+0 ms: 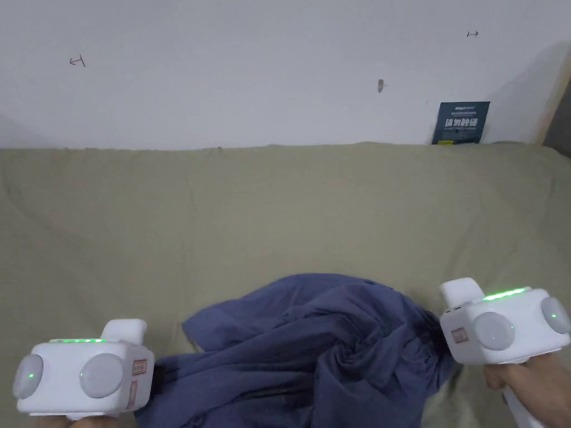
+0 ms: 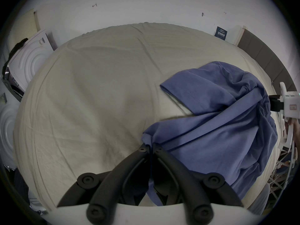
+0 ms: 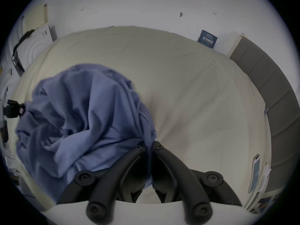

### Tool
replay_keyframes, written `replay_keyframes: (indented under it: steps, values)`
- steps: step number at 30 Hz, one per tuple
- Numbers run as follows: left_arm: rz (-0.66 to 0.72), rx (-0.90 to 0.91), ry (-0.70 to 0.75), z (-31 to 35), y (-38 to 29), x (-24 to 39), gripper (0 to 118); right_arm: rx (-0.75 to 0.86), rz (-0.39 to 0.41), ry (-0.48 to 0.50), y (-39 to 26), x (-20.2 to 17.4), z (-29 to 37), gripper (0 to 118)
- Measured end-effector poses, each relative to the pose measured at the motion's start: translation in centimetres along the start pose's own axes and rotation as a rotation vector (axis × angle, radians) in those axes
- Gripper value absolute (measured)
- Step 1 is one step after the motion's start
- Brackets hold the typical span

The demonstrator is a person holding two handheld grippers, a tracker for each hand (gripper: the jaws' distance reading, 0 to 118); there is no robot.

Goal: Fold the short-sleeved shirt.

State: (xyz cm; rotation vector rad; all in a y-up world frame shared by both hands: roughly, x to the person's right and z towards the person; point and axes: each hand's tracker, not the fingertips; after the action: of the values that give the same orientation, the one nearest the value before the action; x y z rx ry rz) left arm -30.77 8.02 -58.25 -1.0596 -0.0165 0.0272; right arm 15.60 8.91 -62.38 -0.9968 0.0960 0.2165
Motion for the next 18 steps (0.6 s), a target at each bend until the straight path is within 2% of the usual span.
replay_keyframes:
  steps: [3, 4, 10, 15, 18]
  values:
    - [0.002, 0.015, 0.017, 1.8, 0.2, -0.9, 0, 0.048, -0.136, 0.094, -0.3, 2.9, 3.6, 7]
    - [0.002, 0.025, 0.033, 2.5, 0.3, -1.4, 0, 0.072, -0.134, 0.117, -0.4, 3.6, 4.9, 7]
    - [0.049, 0.11, 0.125, 8.8, 0.9, -4.5, 0, 0.186, -0.122, 0.083, -1.0, 6.2, 13.3, 7]
    - [0.088, 0.234, 0.196, 17.4, 1.8, -7.3, 0, 0.288, -0.104, 0.051, -1.3, 7.1, 21.3, 7]
    - [0.107, 0.325, 0.189, 23.5, 2.5, -8.5, 0, 0.366, -0.107, 0.058, -1.2, 7.5, 26.2, 7]
